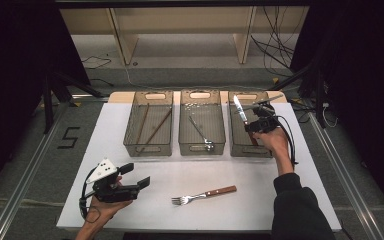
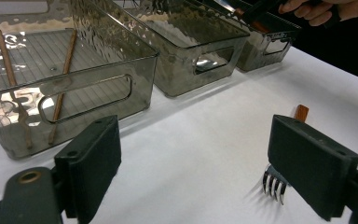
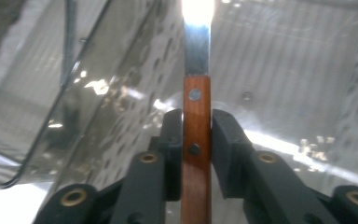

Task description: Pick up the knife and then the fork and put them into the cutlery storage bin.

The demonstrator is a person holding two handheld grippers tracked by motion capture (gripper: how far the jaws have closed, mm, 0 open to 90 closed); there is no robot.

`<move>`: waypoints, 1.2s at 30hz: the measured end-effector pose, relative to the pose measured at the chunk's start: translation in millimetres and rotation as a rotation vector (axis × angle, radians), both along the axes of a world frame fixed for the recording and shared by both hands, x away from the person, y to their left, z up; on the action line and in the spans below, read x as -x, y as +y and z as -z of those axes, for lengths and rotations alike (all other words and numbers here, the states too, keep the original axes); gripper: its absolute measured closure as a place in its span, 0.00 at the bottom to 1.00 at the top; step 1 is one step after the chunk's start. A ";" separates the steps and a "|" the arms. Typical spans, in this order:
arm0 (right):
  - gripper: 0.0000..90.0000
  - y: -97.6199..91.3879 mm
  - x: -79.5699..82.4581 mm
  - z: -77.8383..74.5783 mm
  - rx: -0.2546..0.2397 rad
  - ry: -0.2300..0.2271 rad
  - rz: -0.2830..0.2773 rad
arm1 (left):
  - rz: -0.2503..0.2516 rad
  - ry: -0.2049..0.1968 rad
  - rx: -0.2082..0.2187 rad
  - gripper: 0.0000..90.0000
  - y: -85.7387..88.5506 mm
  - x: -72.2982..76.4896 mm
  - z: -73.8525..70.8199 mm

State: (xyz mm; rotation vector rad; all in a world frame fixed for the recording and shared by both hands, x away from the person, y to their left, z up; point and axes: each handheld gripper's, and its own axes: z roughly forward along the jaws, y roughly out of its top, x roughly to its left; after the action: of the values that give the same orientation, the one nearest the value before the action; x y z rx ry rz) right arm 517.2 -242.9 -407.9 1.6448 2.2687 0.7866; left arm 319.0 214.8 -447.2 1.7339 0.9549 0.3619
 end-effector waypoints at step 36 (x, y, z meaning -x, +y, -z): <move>0.36 53.8 89.7 -43.5 -0.074 -0.199 -0.473 | 0.004 -0.002 -0.009 0.19 -0.4 -0.3 0.4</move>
State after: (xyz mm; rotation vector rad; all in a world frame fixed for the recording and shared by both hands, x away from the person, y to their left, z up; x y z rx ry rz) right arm 427.5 -189.1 -364.3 1.0005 2.5321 1.0906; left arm 319.3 214.4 -447.6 1.7433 0.9492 0.3658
